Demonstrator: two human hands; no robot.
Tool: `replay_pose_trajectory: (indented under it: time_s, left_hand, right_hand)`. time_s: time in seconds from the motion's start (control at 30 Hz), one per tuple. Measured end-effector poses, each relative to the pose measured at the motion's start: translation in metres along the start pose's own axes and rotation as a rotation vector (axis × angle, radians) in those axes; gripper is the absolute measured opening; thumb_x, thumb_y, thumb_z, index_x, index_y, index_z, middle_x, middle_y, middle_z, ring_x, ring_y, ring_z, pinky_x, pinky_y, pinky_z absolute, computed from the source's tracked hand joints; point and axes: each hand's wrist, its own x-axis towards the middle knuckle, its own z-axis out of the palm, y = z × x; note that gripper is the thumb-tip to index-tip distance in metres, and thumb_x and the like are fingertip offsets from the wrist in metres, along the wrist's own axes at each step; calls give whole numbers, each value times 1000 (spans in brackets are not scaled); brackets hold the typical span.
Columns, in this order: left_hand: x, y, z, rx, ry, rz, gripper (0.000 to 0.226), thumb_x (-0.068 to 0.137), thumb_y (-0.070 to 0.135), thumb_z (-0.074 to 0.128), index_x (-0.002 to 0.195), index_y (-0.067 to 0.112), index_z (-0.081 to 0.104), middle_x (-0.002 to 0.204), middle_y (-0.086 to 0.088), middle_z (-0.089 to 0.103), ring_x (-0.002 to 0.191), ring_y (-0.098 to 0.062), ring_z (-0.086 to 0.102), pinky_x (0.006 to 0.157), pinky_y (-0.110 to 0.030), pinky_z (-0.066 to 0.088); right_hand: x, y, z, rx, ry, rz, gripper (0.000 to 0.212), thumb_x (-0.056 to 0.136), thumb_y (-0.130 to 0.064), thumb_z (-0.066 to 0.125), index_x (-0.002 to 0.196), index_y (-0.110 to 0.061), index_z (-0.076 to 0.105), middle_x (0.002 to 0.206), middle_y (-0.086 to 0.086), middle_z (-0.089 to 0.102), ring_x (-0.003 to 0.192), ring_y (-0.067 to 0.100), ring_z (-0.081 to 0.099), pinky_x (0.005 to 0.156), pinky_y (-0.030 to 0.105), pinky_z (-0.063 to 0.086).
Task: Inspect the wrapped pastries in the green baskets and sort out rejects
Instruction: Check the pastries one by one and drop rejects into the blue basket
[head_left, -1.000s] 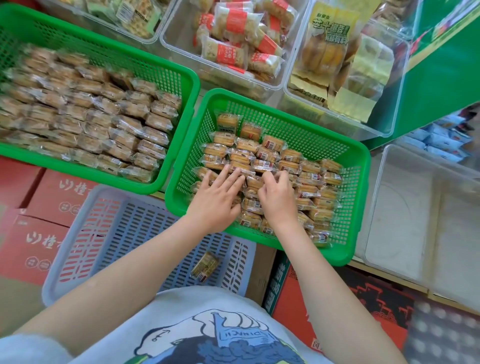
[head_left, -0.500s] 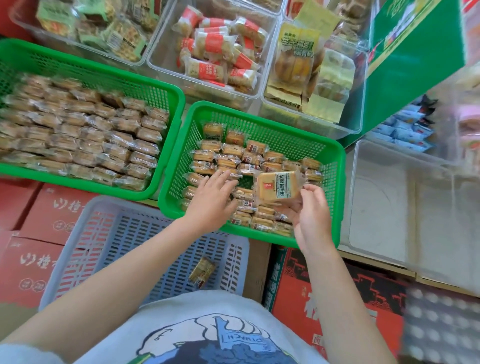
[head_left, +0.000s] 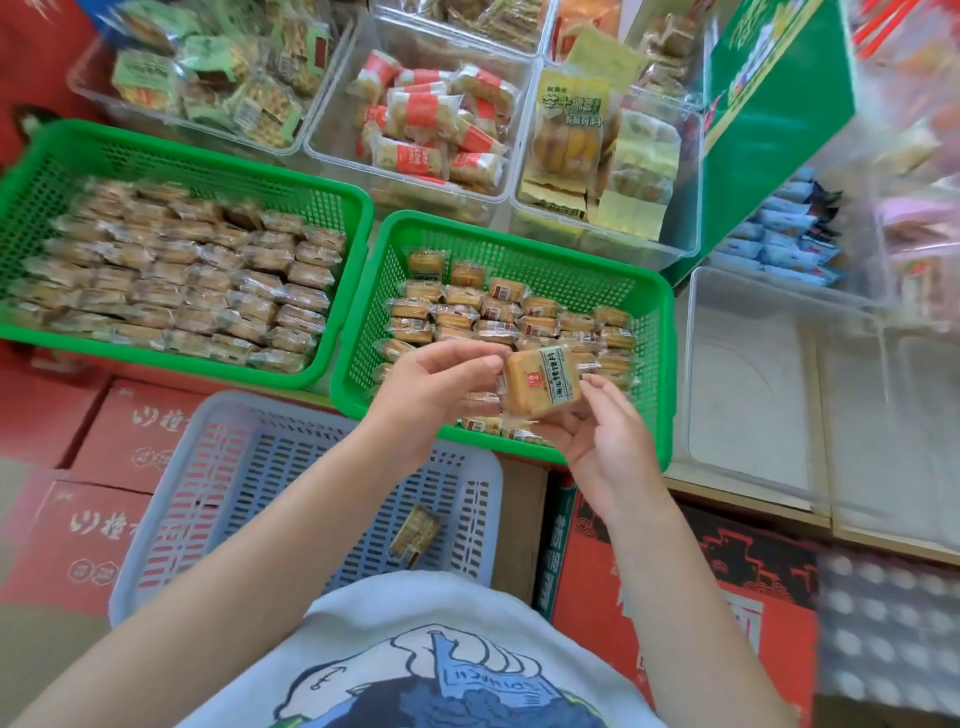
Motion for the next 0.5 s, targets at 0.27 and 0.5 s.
replay_pose_trajectory:
  time_s: [0.27, 0.5]
  left_hand:
    - [-13, -19, -8, 297, 371, 137, 11, 93, 8, 69, 90, 15, 77, 83, -5, 77, 75, -21, 75, 70, -33, 61]
    - [-26, -21, -1, 228, 120, -86, 21, 98, 14, 63, 118, 7, 63, 101, -9, 74, 88, -23, 74, 71, -30, 60]
  right_hand:
    - [-20, 0, -11, -259, 52, -214, 10, 103, -7, 48, 100, -7, 58, 93, 11, 67, 76, 17, 61, 57, 26, 55]
    - [-38, -3, -11, -173, 61, -281, 7, 102, -5, 48, 103, -4, 55, 90, 12, 62, 66, 15, 61, 56, 27, 57]
